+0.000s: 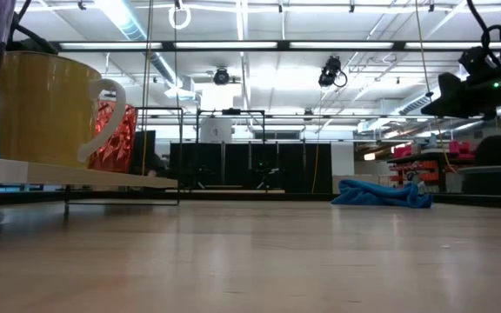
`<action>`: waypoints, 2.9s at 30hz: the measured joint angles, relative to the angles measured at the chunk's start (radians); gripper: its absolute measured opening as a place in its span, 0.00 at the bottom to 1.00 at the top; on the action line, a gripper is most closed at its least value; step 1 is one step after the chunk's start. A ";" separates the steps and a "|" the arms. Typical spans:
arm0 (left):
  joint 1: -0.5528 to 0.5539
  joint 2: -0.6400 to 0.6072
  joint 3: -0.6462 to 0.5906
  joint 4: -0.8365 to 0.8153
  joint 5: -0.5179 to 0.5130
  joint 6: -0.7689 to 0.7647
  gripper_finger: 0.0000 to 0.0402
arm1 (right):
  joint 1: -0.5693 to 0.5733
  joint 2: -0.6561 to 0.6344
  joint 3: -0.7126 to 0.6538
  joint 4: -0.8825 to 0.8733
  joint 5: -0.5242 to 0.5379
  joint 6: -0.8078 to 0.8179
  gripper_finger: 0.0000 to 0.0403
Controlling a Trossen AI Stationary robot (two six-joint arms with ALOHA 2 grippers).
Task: Stack small to large cups/mugs on shelf
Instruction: Return to Home Position
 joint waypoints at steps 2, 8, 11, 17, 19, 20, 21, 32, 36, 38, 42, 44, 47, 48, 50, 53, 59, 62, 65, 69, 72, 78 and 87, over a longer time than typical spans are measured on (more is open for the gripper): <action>0.000 0.000 0.000 0.000 0.000 0.000 0.21 | 0.000 0.000 0.000 0.000 0.000 0.017 0.04; 0.000 0.000 0.000 0.000 0.000 0.000 0.23 | 0.000 0.000 0.000 0.000 0.000 0.036 0.04; 0.000 0.000 0.000 0.000 0.000 0.000 0.22 | 0.000 0.000 0.000 0.000 0.000 0.051 0.04; 0.000 0.000 0.000 0.000 0.000 0.000 0.21 | 0.000 0.000 0.000 0.000 0.000 0.058 0.04; 0.000 0.000 0.000 0.000 0.000 0.000 0.21 | 0.000 0.000 0.000 0.000 0.000 0.058 0.04; 0.000 0.000 0.000 0.000 0.000 0.000 0.21 | 0.000 0.000 0.000 0.000 0.000 0.058 0.04; 0.000 0.000 0.000 0.000 0.000 0.000 0.21 | 0.000 0.000 0.000 0.000 0.000 0.058 0.04; 0.000 0.000 0.000 0.000 0.000 0.000 0.21 | 0.000 0.000 0.000 0.000 0.000 0.058 0.04; 0.000 0.000 0.000 0.000 0.000 0.000 0.21 | 0.000 0.000 0.000 0.000 0.000 0.058 0.04; 0.000 0.000 0.000 0.000 0.000 0.000 0.21 | 0.000 0.000 0.000 0.000 0.000 0.058 0.04; 0.000 0.000 0.000 0.000 0.000 0.000 0.22 | 0.000 0.000 0.000 0.000 0.000 0.058 0.04; 0.000 0.000 0.000 0.000 0.000 0.000 0.23 | 0.000 0.000 0.000 0.000 0.000 0.058 0.04; 0.000 0.000 0.000 0.000 0.000 0.000 0.22 | 0.000 0.000 0.000 0.000 0.000 0.058 0.04; 0.000 0.000 0.000 0.000 0.000 0.000 0.22 | 0.000 0.000 0.000 0.000 0.000 0.058 0.04; 0.000 0.000 0.000 0.000 0.000 0.000 0.21 | 0.000 0.000 0.000 0.000 0.000 0.058 0.04; 0.000 0.000 0.000 0.000 0.000 0.000 0.21 | 0.000 0.000 0.000 0.000 0.000 0.058 0.04; 0.000 0.000 0.000 0.000 0.000 0.000 0.22 | 0.000 0.000 0.000 0.000 0.000 0.058 0.04; 0.000 0.000 0.000 0.000 0.000 0.000 0.23 | 0.000 0.000 0.000 0.000 0.000 0.058 0.04; 0.000 0.000 0.000 0.000 0.000 0.000 0.22 | 0.000 0.000 0.000 0.000 0.000 0.058 0.04; 0.000 0.000 0.000 0.000 0.000 0.000 0.21 | 0.000 0.000 0.000 0.000 0.000 0.058 0.04; 0.000 0.000 0.000 0.000 0.000 0.000 0.21 | 0.000 0.000 0.000 0.000 0.000 0.058 0.04; 0.000 0.000 0.000 0.000 0.000 0.000 0.22 | 0.000 0.000 0.000 0.000 0.000 0.058 0.04; 0.000 0.000 0.000 0.000 0.000 0.000 0.21 | 0.000 0.000 0.000 0.000 0.000 0.058 0.04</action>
